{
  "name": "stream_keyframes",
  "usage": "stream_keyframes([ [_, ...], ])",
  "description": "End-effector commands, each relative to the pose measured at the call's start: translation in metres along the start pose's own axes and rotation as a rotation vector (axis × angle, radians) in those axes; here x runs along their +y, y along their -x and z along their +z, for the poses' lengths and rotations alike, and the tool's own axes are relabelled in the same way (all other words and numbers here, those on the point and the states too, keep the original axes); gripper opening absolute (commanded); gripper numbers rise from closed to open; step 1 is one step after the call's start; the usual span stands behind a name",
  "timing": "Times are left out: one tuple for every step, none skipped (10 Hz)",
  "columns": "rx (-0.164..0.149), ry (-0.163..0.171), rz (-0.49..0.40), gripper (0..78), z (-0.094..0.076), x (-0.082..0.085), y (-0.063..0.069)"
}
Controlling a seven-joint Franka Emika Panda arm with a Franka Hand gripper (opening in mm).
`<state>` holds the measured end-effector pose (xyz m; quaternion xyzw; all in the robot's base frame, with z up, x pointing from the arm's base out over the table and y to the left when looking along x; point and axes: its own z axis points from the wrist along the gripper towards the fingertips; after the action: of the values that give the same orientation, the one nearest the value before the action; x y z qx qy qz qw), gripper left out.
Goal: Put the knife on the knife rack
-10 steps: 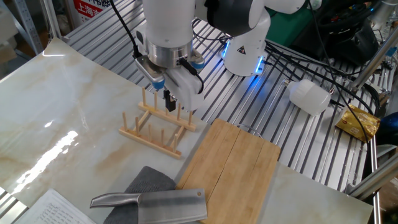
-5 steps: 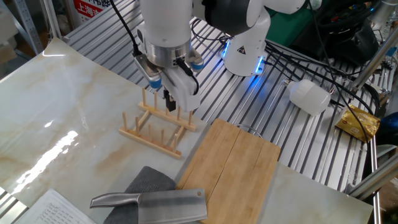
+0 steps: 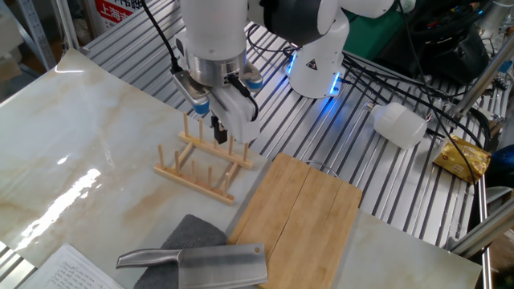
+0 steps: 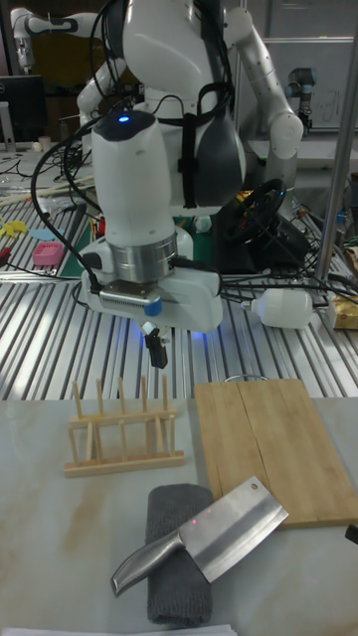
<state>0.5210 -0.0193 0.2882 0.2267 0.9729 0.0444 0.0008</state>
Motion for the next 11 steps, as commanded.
stream_keyframes([
  [-0.008,-0.012,0.009,0.0,0.003,0.005,0.009],
  [-0.005,-0.007,0.012,0.0,0.007,0.008,0.017],
  [-0.010,-0.007,0.020,0.0,0.015,0.011,0.026],
  [-0.012,-0.006,0.023,0.0,0.019,0.012,0.031],
  [-0.015,-0.006,0.035,0.0,0.026,0.016,0.042],
  [-0.015,-0.006,0.035,0.0,0.026,0.016,0.042],
  [-0.013,-0.005,0.048,0.0,0.030,0.022,0.057],
  [-0.013,-0.004,0.057,0.0,0.032,0.026,0.067],
  [-0.013,-0.004,0.063,0.0,0.035,0.032,0.075],
  [-0.017,-0.002,0.074,0.0,0.038,0.038,0.082],
  [-0.018,-0.001,0.080,0.0,0.041,0.041,0.086],
])
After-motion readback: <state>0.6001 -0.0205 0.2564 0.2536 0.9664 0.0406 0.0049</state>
